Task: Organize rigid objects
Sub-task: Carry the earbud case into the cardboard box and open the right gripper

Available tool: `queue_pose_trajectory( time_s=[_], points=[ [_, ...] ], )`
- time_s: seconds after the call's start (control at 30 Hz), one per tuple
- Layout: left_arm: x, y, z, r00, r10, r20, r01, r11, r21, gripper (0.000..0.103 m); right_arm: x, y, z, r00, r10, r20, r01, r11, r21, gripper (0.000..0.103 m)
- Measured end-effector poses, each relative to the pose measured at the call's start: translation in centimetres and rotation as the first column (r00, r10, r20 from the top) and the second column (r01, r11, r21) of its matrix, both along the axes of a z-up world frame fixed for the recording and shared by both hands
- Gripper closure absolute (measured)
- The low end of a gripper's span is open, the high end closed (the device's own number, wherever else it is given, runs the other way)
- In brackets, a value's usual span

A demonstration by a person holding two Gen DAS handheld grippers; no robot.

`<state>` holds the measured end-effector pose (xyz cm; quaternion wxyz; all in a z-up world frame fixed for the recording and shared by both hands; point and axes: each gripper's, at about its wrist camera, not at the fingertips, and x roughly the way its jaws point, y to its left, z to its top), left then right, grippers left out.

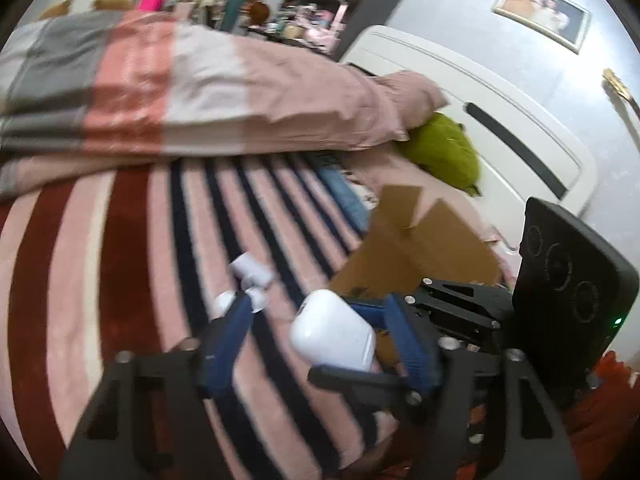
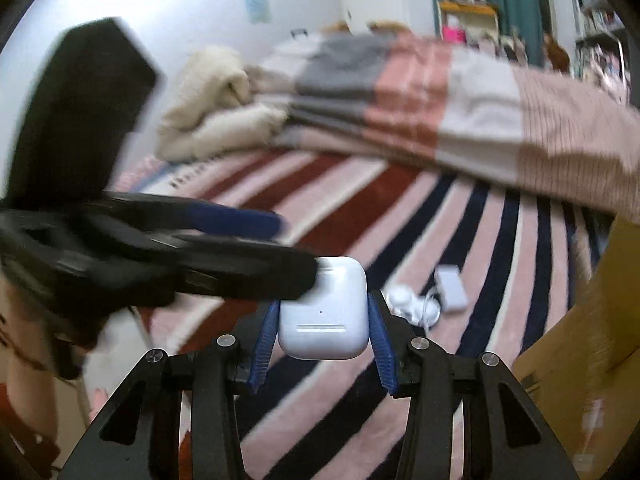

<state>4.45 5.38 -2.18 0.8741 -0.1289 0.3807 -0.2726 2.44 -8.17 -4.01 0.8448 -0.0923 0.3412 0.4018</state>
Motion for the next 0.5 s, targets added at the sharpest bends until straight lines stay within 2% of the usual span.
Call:
queue_pose_trajectory(
  time_s=[0.13,0.3,0.5],
  points=[
    [1.2,-3.0,2.7,0.997,-0.073,0.018,0.073,0.997,-0.034,0.070,-0.6,-2.4,3.4,0.999,-0.022,0.048,0.021,0.999,0.037,0.064],
    [2.8,-7.9,4.4,0.988,-0.150,0.027,0.151,0.988,-0.027,0.071,-0.1,-6.9,5.5,0.991,-0.094,0.093,0.089,0.994,0.061,0.064],
    [5.6,-14.6,4.1,0.973,-0.229,-0.023,0.229,0.973,0.007,0.071,1.5,-12.9,5.6,0.981,-0.189,0.052,0.185,0.980,0.073,0.064]
  ],
)
